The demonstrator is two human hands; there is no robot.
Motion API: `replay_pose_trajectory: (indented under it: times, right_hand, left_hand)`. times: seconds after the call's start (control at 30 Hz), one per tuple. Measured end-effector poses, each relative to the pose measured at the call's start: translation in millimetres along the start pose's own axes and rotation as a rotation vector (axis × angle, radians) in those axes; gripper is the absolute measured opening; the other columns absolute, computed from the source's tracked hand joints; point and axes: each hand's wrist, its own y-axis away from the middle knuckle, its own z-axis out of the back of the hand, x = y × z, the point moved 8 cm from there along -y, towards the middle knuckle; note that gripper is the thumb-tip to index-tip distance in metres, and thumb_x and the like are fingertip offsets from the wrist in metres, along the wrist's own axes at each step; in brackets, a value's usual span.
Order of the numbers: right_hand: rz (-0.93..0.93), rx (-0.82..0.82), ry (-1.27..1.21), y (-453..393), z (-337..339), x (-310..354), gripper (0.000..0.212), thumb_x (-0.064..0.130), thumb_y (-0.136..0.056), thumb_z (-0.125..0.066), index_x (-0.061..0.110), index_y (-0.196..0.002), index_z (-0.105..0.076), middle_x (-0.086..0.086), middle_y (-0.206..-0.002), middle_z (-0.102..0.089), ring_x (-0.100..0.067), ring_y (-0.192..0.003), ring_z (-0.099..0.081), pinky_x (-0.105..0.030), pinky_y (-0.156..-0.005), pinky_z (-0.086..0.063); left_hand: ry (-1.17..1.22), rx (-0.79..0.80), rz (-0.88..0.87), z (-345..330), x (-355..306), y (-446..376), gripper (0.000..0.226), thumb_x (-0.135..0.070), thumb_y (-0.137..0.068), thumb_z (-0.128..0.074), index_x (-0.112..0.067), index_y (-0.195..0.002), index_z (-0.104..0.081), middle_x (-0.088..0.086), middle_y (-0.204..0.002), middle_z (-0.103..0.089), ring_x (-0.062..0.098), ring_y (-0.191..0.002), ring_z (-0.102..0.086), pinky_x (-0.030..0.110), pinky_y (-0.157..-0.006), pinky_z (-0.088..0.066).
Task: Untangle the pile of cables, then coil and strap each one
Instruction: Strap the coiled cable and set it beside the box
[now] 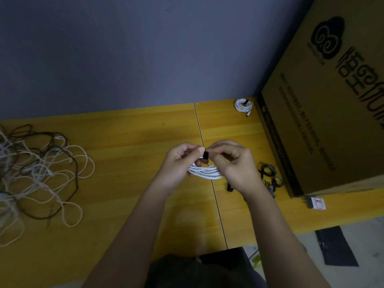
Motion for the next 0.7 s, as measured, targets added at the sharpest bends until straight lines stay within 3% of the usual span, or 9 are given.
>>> replay_pose_trajectory:
  times: [0.13,0.37,0.63,0.7]
  right_hand:
    - [0.000,0.018,0.009,-0.3,-3.2,-2.4,0.018,-0.003,-0.083,-0.061,0.008,-0.082,-0.076,0.001,-0.093,-0.068,-0.005,-0.088,-0.063,-0.024,-0.074,-0.051]
    - [-0.101,-0.152,-0.193,5.2,0.3,-27.9,0.021,-0.008,-0.086,-0.057,0.005,-0.087,-0.073,-0.005,-0.096,-0.069,-0.015,-0.093,-0.066,-0.034,-0.083,-0.054]
    - [-0.292,-0.216,-0.210,1.4,-2.6,-70.3,0.023,0.014,-0.096,-0.056,0.019,-0.116,-0.065,0.001,-0.106,-0.069,-0.007,-0.099,-0.064,-0.022,-0.081,-0.051]
    - [-0.319,-0.199,-0.143,-4.8,-1.0,-80.3,0.029,0.022,-0.099,-0.051,0.020,-0.126,-0.061,-0.002,-0.102,-0.069,-0.001,-0.088,-0.063,-0.019,-0.070,-0.051]
  left_hand:
    - [0.076,-0.013,0.060,-0.3,12.6,0.5,0.008,-0.017,-0.092,-0.060,-0.018,-0.087,-0.067,-0.009,-0.059,-0.066,0.001,-0.052,-0.057,0.017,-0.042,-0.041]
    - [-0.028,0.043,0.054,-4.7,13.3,-11.3,0.009,-0.010,-0.089,-0.065,-0.015,-0.096,-0.065,-0.008,-0.069,-0.071,0.001,-0.068,-0.067,0.018,-0.051,-0.047]
    - [-0.053,-0.020,0.001,-11.4,28.1,-33.8,0.013,-0.006,-0.088,-0.066,-0.018,-0.092,-0.062,-0.007,-0.077,-0.073,0.006,-0.072,-0.068,0.019,-0.060,-0.050]
    - [-0.063,-0.027,-0.004,-16.6,30.4,-47.5,0.015,-0.004,-0.088,-0.066,-0.018,-0.090,-0.061,-0.007,-0.078,-0.072,0.006,-0.072,-0.068,0.017,-0.063,-0.050]
